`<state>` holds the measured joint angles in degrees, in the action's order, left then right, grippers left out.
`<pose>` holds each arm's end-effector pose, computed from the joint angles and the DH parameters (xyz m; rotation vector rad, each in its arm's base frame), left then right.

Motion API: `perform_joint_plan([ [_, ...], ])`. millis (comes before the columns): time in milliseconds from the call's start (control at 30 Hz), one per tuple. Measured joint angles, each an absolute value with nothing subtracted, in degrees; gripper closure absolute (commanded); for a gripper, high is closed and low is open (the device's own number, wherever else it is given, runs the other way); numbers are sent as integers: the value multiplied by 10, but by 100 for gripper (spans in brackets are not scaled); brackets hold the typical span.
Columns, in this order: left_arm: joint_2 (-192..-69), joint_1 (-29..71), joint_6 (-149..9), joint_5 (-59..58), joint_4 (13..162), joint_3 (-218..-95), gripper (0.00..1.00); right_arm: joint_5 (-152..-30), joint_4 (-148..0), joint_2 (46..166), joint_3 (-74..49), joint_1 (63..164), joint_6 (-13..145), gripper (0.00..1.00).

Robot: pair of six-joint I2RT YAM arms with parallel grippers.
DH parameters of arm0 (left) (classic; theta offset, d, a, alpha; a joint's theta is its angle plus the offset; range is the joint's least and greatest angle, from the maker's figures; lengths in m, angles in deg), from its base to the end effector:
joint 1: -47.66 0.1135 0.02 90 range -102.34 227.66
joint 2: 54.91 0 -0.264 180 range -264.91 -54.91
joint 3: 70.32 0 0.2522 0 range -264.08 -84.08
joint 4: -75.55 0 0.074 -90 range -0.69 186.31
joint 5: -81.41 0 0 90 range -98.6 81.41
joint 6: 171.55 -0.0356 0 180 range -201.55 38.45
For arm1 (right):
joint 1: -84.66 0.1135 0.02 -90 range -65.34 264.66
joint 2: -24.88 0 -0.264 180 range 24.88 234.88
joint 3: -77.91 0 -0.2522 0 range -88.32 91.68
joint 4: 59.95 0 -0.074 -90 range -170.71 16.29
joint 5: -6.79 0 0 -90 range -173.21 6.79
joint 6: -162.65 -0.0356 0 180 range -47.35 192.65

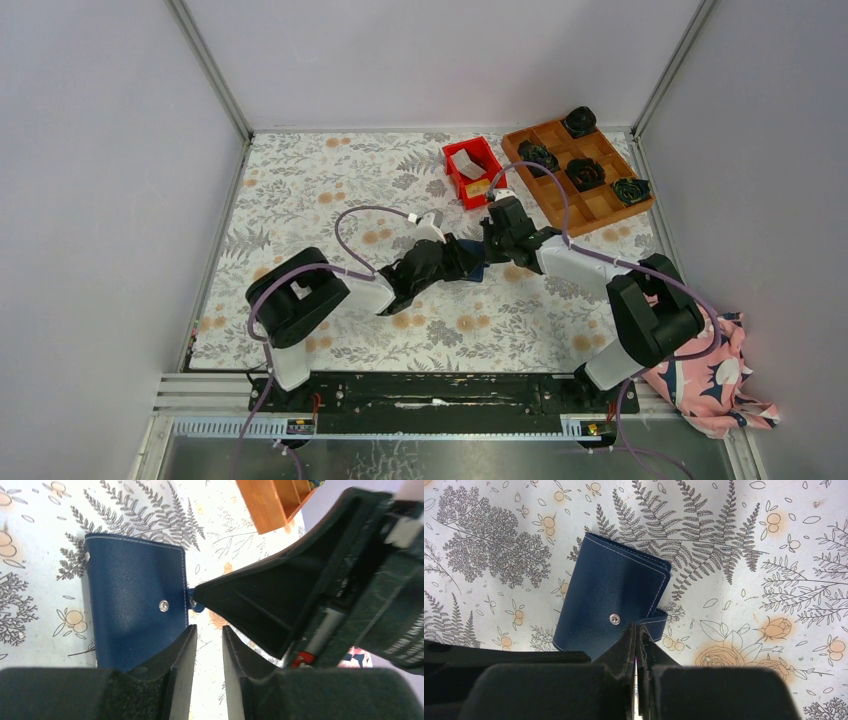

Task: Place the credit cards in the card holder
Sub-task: Close the card holder at the center of the board.

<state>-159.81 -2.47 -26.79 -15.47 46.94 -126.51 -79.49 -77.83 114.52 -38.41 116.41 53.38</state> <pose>0.2321 -0.2713 0.1415 -0.1715 2.0766 -1.0772 0.2768 0.1686 0.1912 -0.2243 2.3526 0.3644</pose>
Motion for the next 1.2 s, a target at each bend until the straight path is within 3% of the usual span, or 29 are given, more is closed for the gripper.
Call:
perform_joint_plan([
  [1200,-1590,9,-340,-206,504,-1228,64,-792,-795,1194,-337,1182,534,100],
])
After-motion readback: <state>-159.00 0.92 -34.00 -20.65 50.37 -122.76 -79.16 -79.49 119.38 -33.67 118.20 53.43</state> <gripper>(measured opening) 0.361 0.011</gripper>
